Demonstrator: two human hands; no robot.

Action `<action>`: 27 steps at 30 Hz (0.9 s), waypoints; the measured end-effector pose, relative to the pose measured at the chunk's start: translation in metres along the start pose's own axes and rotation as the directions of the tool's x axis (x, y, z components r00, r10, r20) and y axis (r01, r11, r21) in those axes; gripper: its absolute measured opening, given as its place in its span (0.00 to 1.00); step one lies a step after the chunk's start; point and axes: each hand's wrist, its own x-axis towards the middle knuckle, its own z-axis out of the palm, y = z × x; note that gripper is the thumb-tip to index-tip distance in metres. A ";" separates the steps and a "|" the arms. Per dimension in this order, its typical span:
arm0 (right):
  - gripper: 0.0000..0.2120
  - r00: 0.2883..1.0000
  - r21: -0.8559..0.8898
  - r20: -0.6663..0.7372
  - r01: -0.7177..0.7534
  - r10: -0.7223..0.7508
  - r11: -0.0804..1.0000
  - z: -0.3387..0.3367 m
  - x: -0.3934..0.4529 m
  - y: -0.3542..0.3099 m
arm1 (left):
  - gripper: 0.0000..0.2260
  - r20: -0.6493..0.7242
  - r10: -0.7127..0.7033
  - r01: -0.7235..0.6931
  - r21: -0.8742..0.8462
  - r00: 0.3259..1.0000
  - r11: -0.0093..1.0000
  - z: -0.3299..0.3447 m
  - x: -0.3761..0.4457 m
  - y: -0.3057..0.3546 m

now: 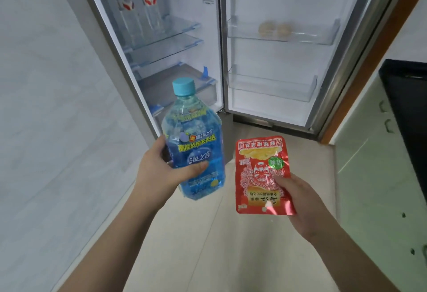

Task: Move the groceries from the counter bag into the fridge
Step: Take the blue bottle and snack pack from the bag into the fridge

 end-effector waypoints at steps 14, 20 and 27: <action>0.13 0.991 0.049 0.133 -0.035 0.028 0.998 0.095 0.133 -0.059 | 0.33 -0.127 0.017 -0.026 -0.064 0.992 0.998 -0.041 0.122 -0.010; 0.12 0.990 0.053 0.139 -0.007 0.000 0.999 0.140 0.187 -0.087 | 0.32 -0.150 0.060 -0.068 -0.051 0.987 0.996 -0.069 0.184 -0.011; 0.11 0.988 0.086 0.152 -0.039 0.025 0.996 0.167 0.243 -0.101 | 0.31 -0.142 0.057 -0.058 -0.004 0.988 0.998 -0.073 0.242 -0.019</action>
